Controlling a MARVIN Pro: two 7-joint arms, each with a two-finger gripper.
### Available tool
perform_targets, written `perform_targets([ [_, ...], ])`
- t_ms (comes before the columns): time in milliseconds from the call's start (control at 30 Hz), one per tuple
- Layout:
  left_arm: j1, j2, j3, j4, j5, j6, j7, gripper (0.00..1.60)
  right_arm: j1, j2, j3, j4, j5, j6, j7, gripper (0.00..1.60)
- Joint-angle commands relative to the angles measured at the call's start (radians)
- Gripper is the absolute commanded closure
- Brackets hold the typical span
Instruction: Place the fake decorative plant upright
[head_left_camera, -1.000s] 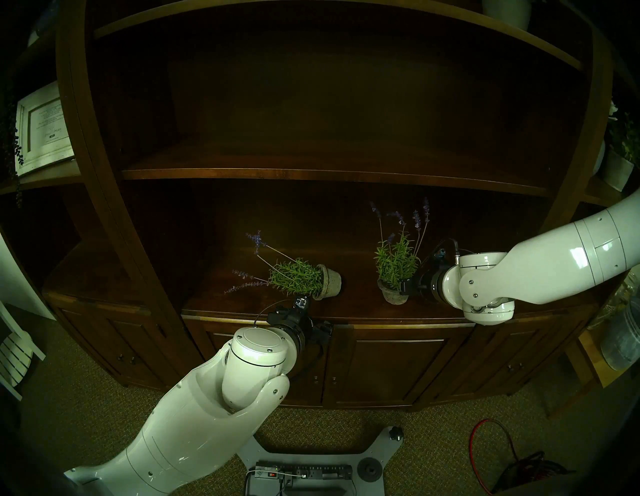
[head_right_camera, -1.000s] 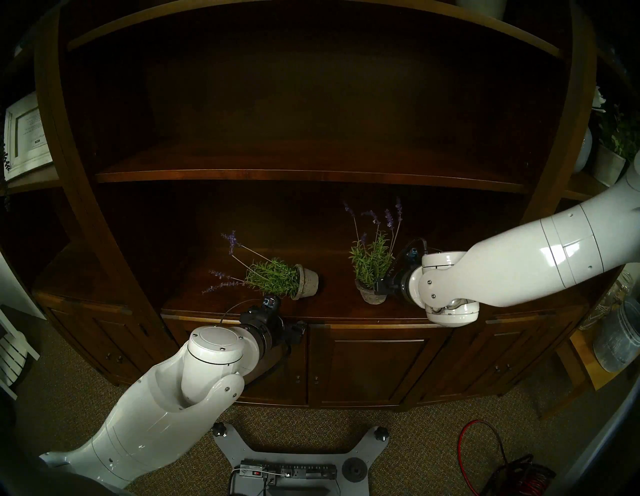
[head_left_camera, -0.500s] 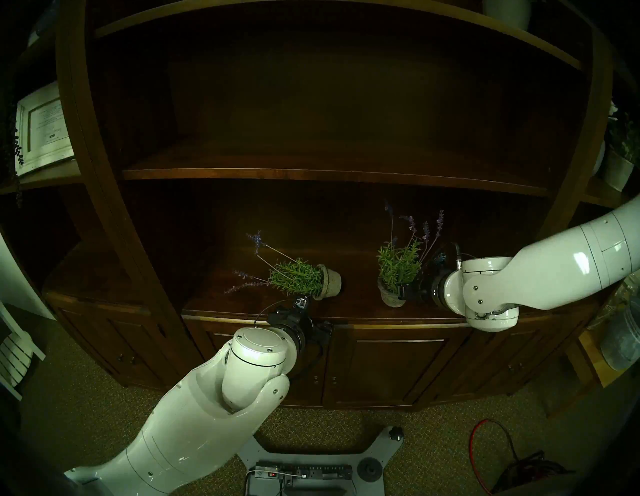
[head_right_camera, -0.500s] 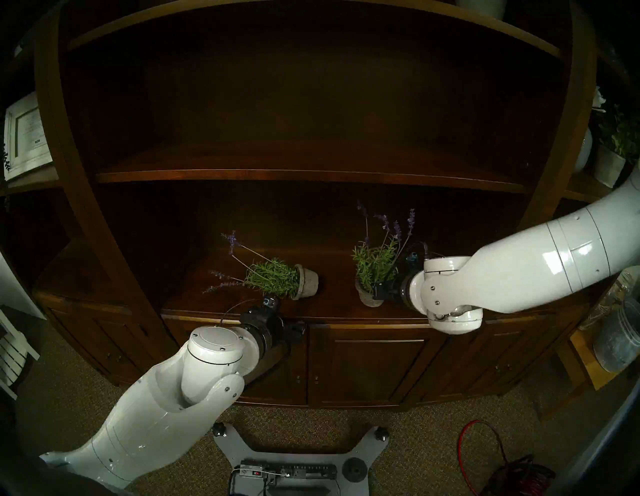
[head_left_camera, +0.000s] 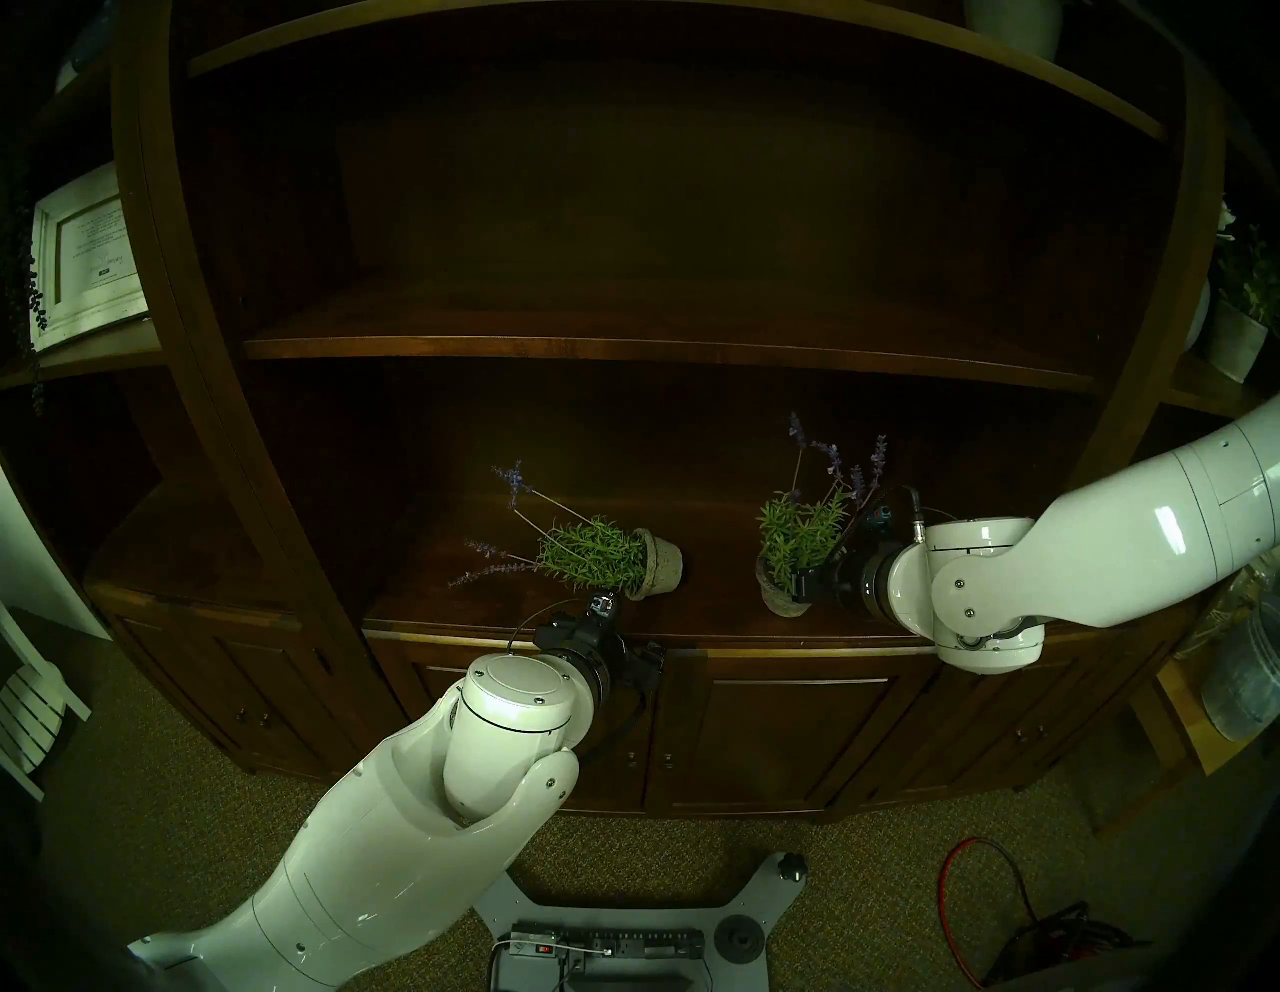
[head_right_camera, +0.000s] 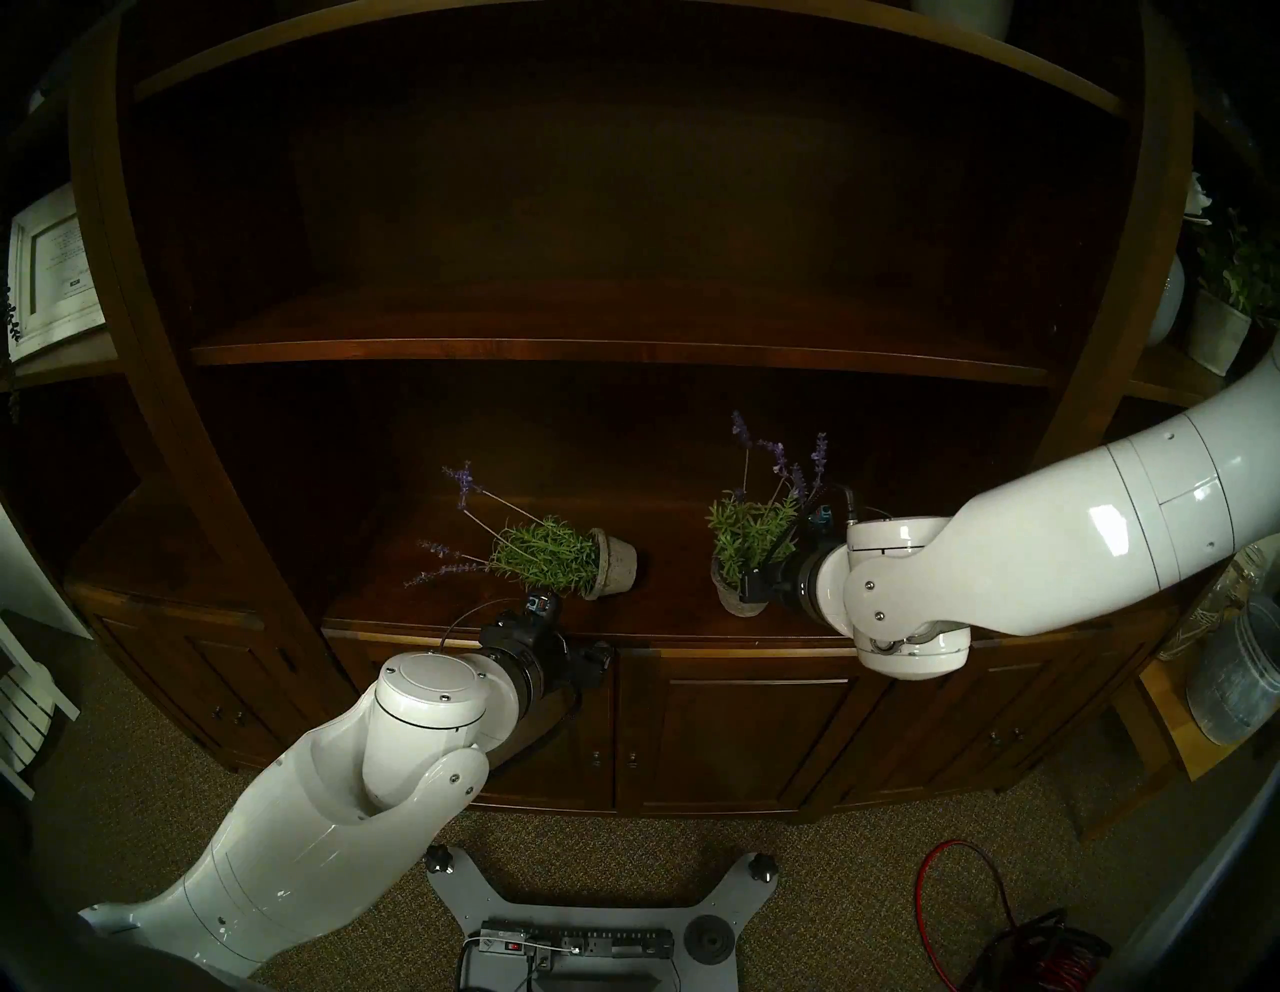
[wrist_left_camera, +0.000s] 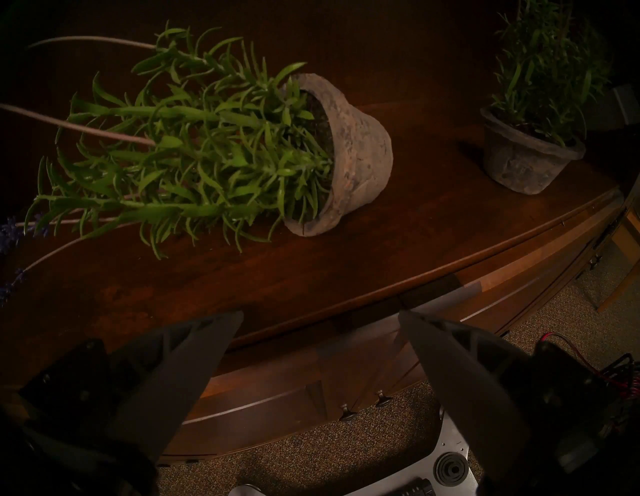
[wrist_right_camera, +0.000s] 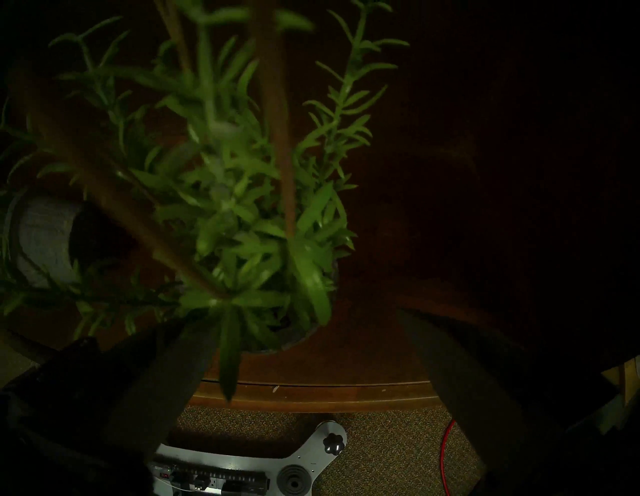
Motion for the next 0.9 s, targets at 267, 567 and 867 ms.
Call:
perform_targets([
  [267, -0.018, -0.007, -0.006, -0.031, 0.003, -0.006, -0.001, 0.00, 0.050, 0.013, -0.010, -0.034, -0.035, -0.023, -0.020, 0.00],
  [567, -0.018, -0.007, -0.006, -0.030, 0.003, -0.006, -0.001, 0.00, 0.103, 0.049, -0.061, -0.131, -0.081, -0.052, -0.043, 0.00],
  [867, -0.018, -0.007, -0.006, -0.030, 0.003, -0.006, -0.001, 0.00, 0.162, 0.058, -0.100, -0.241, -0.117, -0.081, -0.073, 0.00],
])
